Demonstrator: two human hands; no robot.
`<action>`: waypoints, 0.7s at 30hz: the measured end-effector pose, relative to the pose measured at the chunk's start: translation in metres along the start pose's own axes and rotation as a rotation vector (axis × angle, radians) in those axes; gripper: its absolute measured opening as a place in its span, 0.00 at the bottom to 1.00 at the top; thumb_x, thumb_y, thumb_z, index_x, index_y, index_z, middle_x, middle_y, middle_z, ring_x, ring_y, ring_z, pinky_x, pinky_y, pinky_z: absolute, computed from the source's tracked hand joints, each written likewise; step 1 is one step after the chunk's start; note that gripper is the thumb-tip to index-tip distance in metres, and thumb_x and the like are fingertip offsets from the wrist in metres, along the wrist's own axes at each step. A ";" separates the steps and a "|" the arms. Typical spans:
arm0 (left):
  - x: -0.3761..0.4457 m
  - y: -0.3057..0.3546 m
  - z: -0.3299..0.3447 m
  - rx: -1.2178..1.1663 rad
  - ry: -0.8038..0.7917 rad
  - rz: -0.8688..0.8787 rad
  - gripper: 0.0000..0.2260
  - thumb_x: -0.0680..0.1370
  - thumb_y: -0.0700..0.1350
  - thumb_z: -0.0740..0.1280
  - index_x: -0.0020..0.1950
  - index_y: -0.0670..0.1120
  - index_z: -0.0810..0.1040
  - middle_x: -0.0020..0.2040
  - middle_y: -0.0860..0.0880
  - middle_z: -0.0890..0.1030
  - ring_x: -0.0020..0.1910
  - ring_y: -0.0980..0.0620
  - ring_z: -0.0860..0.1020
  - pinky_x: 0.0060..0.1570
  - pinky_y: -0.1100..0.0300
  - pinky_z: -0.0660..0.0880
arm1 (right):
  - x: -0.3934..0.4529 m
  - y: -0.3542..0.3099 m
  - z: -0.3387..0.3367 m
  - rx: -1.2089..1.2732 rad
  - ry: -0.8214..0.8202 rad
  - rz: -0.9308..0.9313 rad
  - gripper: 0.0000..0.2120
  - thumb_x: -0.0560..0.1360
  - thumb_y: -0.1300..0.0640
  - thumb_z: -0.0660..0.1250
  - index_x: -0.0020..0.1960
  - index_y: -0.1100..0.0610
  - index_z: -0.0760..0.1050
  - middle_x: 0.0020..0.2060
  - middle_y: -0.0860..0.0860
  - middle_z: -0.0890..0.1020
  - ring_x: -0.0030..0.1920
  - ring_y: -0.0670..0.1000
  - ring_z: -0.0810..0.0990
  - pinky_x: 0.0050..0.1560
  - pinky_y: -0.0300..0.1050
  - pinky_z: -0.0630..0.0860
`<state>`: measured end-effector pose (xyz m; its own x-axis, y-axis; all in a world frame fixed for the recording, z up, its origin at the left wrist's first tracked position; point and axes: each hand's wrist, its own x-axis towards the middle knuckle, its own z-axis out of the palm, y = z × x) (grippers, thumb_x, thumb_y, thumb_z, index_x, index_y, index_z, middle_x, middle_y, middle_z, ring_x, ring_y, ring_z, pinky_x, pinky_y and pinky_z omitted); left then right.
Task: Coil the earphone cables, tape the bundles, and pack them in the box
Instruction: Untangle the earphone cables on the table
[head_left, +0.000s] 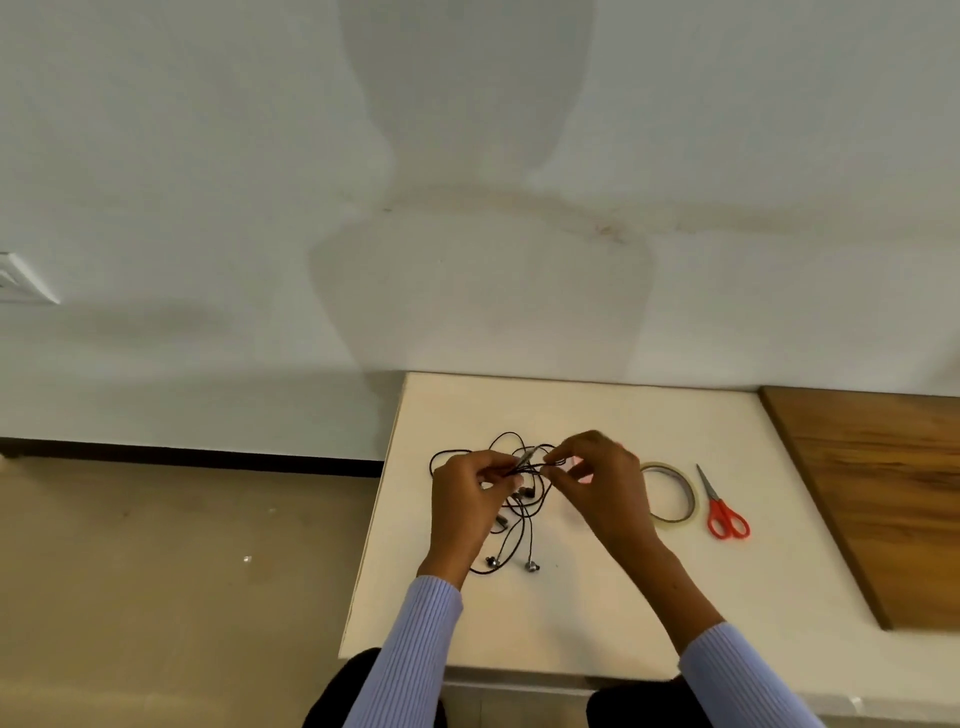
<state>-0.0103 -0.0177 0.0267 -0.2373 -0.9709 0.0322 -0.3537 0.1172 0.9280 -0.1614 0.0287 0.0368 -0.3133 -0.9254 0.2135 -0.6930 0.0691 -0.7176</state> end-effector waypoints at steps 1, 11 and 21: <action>0.001 0.008 -0.003 0.012 -0.011 0.025 0.09 0.70 0.40 0.75 0.49 0.44 0.84 0.41 0.52 0.84 0.40 0.60 0.81 0.41 0.74 0.73 | 0.004 -0.003 -0.008 -0.035 -0.003 -0.003 0.05 0.67 0.56 0.76 0.41 0.51 0.81 0.44 0.44 0.79 0.32 0.40 0.78 0.39 0.39 0.75; 0.017 0.085 -0.035 0.078 -0.133 0.241 0.07 0.70 0.40 0.75 0.47 0.48 0.84 0.40 0.52 0.85 0.41 0.59 0.82 0.47 0.61 0.80 | 0.031 -0.058 -0.059 -0.043 -0.241 -0.096 0.14 0.69 0.53 0.74 0.53 0.53 0.78 0.40 0.44 0.82 0.36 0.46 0.80 0.40 0.40 0.75; 0.016 0.094 -0.045 0.106 -0.176 0.237 0.09 0.70 0.39 0.74 0.47 0.48 0.80 0.37 0.56 0.82 0.39 0.61 0.81 0.43 0.64 0.77 | 0.038 -0.084 -0.086 0.123 -0.238 -0.107 0.05 0.73 0.64 0.69 0.47 0.61 0.82 0.36 0.57 0.84 0.35 0.51 0.83 0.36 0.37 0.80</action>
<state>-0.0063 -0.0314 0.1314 -0.4742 -0.8639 0.1700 -0.3598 0.3664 0.8581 -0.1711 0.0202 0.1623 -0.0714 -0.9874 0.1410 -0.6254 -0.0658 -0.7775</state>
